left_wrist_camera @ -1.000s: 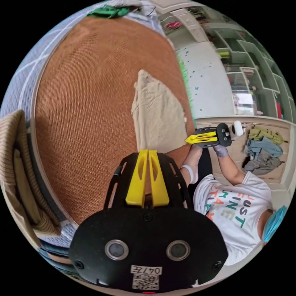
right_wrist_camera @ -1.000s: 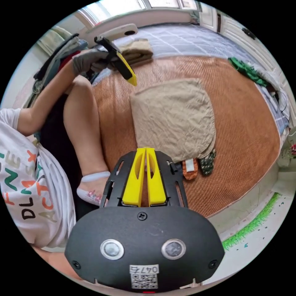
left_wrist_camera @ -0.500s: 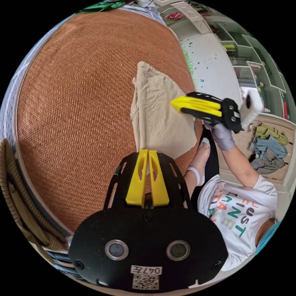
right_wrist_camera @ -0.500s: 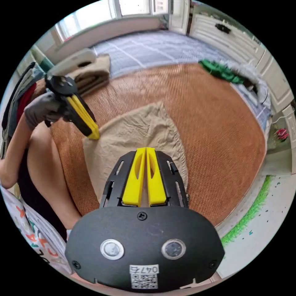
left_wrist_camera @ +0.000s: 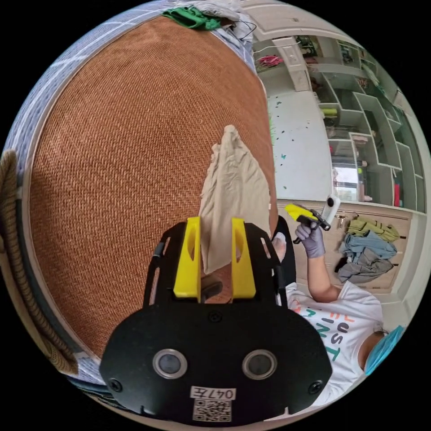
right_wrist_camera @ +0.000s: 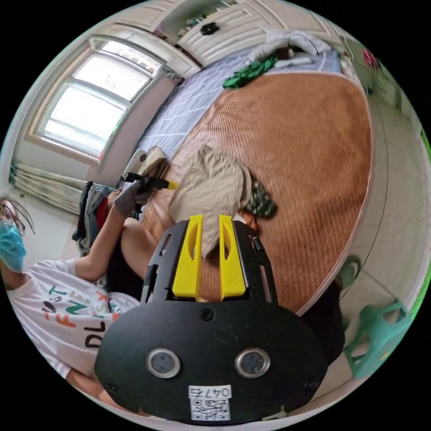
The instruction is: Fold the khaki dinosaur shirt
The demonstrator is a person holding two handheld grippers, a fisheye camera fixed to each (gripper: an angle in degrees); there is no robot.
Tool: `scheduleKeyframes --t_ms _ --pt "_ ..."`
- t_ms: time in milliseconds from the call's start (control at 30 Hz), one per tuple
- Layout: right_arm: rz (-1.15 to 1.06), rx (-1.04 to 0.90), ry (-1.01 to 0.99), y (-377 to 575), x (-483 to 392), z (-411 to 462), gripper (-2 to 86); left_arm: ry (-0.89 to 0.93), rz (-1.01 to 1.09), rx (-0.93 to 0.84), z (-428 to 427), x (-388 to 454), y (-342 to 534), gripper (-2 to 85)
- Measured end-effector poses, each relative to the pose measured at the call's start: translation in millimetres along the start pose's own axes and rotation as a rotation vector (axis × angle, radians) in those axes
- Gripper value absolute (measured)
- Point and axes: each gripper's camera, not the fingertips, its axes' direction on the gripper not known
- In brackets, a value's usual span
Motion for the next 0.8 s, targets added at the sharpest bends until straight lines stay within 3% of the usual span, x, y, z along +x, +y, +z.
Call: scheduleKeyframes --t_ms 233,433,700,800 --pt "0.121 -0.182 -0.188 29 56 26 4.9 0.209 -0.051 0.002 66 -87 2 10.2" --pt "0.129 -0.259 -0.256 13 72 54 4.6 0.051 -0.073 0.096 70 -131 34 10.0" --pt "0.153 -0.224 -0.284 15 89 54 2.8 0.146 -0.099 0.110 125 -230 62 10.3" --pt "0.141 -0.227 -0.262 13 89 56 2.3 0.082 -0.082 0.078 151 -254 69 9.3"
